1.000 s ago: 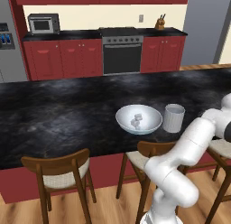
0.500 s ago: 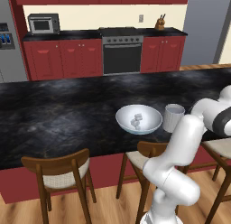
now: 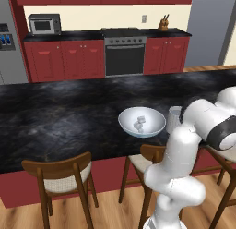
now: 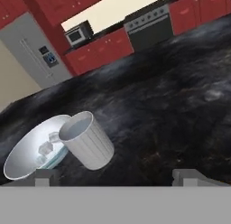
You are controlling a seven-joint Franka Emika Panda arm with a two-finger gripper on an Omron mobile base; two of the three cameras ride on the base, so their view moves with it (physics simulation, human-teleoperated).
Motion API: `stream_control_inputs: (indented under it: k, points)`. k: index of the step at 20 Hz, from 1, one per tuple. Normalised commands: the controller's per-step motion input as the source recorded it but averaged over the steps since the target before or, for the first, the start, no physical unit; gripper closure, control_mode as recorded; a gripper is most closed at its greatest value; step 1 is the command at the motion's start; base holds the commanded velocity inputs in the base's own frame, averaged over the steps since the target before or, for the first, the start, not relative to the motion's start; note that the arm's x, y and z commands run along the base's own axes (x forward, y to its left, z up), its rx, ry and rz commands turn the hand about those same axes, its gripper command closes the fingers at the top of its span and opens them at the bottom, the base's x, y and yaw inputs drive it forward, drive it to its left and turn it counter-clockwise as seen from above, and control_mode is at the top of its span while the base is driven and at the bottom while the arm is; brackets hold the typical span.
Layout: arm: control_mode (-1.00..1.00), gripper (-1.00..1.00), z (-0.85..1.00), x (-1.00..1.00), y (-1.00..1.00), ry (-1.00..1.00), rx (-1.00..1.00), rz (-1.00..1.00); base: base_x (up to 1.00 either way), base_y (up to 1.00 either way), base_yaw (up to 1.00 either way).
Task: There are four ice cubes in the ice bowl. Place two ice cubes in each glass of water.
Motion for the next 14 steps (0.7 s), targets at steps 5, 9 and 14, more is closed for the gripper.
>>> stream_control_inputs:
  k: [5, 9, 14]
  points:
    - [-1.0, -1.0, 0.5, 0.03, 1.0, 0.1, -0.34, 0.2, 0.0, 0.0, 0.0]
    - [-1.0, -1.0, 0.08, 0.12, 1.0, 0.44, -0.37, 0.17, 0.0, 0.0, 0.0]
    - [-1.0, -1.0, 0.12, 0.03, 1.0, 0.15, -0.23, 0.02, 0.0, 0.0, 0.0]
